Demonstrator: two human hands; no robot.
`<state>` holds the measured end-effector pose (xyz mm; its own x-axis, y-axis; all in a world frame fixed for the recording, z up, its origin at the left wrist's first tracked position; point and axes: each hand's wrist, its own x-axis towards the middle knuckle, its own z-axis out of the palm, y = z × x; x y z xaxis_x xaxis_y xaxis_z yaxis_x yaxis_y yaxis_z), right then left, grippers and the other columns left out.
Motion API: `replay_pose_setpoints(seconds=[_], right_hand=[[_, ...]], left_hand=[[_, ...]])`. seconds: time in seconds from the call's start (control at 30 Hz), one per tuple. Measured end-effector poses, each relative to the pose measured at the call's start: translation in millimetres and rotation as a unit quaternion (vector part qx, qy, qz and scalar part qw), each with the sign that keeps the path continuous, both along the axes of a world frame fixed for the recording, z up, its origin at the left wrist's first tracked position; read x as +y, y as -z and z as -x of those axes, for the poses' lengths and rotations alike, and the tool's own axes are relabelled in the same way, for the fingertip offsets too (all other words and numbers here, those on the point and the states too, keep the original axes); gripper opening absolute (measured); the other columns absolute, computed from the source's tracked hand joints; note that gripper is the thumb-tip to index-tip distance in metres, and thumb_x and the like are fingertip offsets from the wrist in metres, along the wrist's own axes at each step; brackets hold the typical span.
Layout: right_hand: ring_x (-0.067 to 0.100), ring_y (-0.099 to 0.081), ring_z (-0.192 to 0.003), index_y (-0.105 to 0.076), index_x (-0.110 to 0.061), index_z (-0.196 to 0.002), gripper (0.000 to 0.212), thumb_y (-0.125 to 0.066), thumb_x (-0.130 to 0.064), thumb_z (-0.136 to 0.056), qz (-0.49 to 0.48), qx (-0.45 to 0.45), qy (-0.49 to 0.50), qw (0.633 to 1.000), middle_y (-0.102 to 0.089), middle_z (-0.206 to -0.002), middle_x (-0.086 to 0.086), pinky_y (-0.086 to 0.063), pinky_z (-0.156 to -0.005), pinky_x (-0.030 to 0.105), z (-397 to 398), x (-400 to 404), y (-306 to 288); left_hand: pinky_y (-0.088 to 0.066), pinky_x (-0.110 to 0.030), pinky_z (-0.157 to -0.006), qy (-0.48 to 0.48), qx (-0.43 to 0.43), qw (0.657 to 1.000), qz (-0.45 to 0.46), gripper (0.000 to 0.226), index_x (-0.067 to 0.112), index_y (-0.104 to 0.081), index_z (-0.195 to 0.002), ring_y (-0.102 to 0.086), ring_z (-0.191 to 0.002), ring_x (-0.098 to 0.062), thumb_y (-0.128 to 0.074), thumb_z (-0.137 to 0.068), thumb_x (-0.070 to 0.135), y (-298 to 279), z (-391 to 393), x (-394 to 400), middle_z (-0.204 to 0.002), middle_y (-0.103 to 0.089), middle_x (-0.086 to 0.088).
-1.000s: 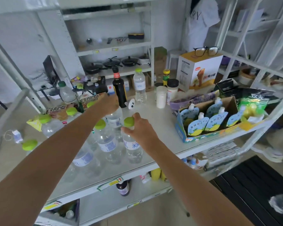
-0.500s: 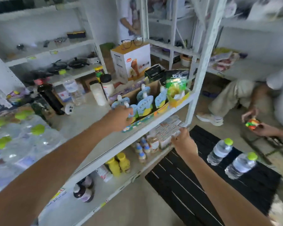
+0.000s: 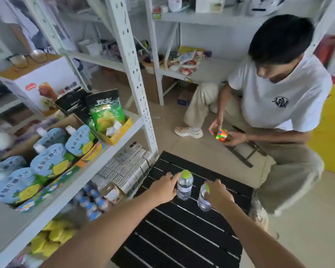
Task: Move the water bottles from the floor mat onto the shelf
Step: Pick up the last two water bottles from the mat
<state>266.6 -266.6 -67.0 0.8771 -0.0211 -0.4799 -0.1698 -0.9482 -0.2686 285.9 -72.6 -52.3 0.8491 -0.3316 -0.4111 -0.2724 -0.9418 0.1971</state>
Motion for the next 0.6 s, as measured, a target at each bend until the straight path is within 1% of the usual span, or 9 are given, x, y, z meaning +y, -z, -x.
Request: replay_pose_setpoints(seconds=[0.07, 0.13, 0.2, 0.27, 0.33, 0.4, 0.47, 0.53, 0.6], right_hand=[[0.032, -0.05, -0.122, -0.037, -0.022, -0.134, 0.046, -0.05, -0.018, -0.091, -0.004, 0.009, -0.022, 1.0, -0.037, -0.138, 0.01, -0.046, -0.096, 0.04, -2.2, -3.1, 9.1], [0.034, -0.053, -0.12, -0.031, -0.022, -0.138, 0.053, -0.052, -0.013, -0.09, 0.003, 0.017, -0.033, 0.999, -0.038, -0.14, 0.009, -0.048, -0.094, 0.042, 1.0, -1.1, 14.6], [0.035, -0.057, -0.115, -0.033, -0.021, -0.135, 0.05, -0.053, -0.016, -0.09, -0.008, 0.014, -0.035, 0.999, -0.045, -0.135, 0.009, -0.05, -0.091, 0.042, 7.8, 3.7, 19.4], [0.033, -0.059, -0.111, -0.039, -0.02, -0.129, 0.045, -0.056, -0.021, -0.087, -0.029, 0.002, -0.043, 0.999, -0.052, -0.127, 0.008, -0.05, -0.09, 0.039, 13.1, 8.4, 23.3], [0.03, -0.06, -0.109, -0.042, -0.018, -0.124, 0.045, -0.061, -0.02, -0.083, -0.038, -0.013, -0.059, 0.997, -0.057, -0.122, 0.008, -0.048, -0.092, 0.037, 17.6, 13.8, 26.0], [0.028, -0.062, -0.105, -0.045, -0.017, -0.12, 0.042, -0.063, -0.019, -0.081, -0.056, -0.032, -0.039, 0.997, -0.061, -0.118, 0.006, -0.048, -0.09, 0.035, 22.7, 18.5, 26.8], [0.025, -0.064, -0.101, -0.049, -0.017, -0.113, 0.037, -0.064, -0.02, -0.08, -0.081, -0.053, 0.009, 0.995, -0.064, -0.112, 0.004, -0.05, -0.084, 0.031, 28.2, 20.4, 23.9], [0.023, -0.065, -0.097, -0.051, -0.018, -0.108, 0.034, -0.066, -0.023, -0.077, -0.095, -0.069, 0.045, 0.992, -0.068, -0.105, 0.003, -0.049, -0.079, 0.028, 33.2, 21.6, 13.3], [0.024, -0.066, -0.09, -0.054, -0.018, -0.104, 0.034, -0.065, -0.027, -0.073, -0.105, -0.094, 0.052, 0.989, -0.071, -0.096, 0.004, -0.047, -0.072, 0.027, 38.6, 27.4, -6.0]], left_hand=[[-0.047, -0.05, -0.091, 0.011, -0.017, 1.0, -0.012, 0.06, 0.024, -0.016, -0.144, -0.043, -0.121, -0.036, -0.045, -0.091, 0.026, 11.4, -17.4, -19.5, -0.14, -0.034, -0.018], [-0.046, -0.049, -0.092, 0.016, -0.008, 1.0, -0.02, 0.058, 0.027, -0.018, -0.143, -0.041, -0.123, -0.035, -0.045, -0.091, 0.031, 22.0, -25.8, -29.4, -0.141, -0.034, -0.016], [-0.048, -0.048, -0.09, 0.01, -0.002, 1.0, -0.02, 0.054, 0.028, -0.023, -0.141, -0.045, -0.118, -0.035, -0.046, -0.092, 0.03, 34.4, -25.0, -35.9, -0.137, -0.036, -0.017], [-0.05, -0.045, -0.086, -0.004, -0.036, 0.999, -0.026, 0.047, 0.026, -0.031, -0.135, -0.048, -0.112, -0.034, -0.049, -0.091, 0.023, 43.6, -22.7, -41.3, -0.132, -0.038, -0.016], [-0.052, -0.042, -0.083, -0.021, -0.053, 0.998, -0.019, 0.042, 0.023, -0.038, -0.126, -0.053, -0.107, -0.033, -0.053, -0.088, 0.015, 46.5, -19.0, -43.6, -0.127, -0.041, -0.016], [-0.052, -0.041, -0.079, -0.04, -0.032, 0.999, 0.006, 0.034, 0.02, -0.042, -0.115, -0.059, -0.097, -0.034, -0.057, -0.086, 0.014, 44.8, -11.9, -42.7, -0.119, -0.047, -0.016], [-0.051, -0.04, -0.077, -0.071, -0.013, 0.997, 0.039, 0.025, 0.018, -0.044, -0.107, -0.061, -0.089, -0.033, -0.057, -0.085, 0.016, 41.1, -1.6, -36.9, -0.111, -0.05, -0.015], [-0.05, -0.039, -0.081, -0.104, -0.005, 0.991, 0.083, 0.022, 0.019, -0.047, -0.105, -0.06, -0.09, -0.033, -0.057, -0.085, 0.018, 31.2, 8.4, -27.1, -0.108, -0.052, -0.014], [-0.049, -0.036, -0.085, -0.149, -0.014, 0.978, 0.143, 0.025, 0.02, -0.055, -0.106, -0.06, -0.095, -0.03, -0.062, -0.083, 0.022, 10.3, 18.2, -14.7, -0.108, -0.055, -0.012]])
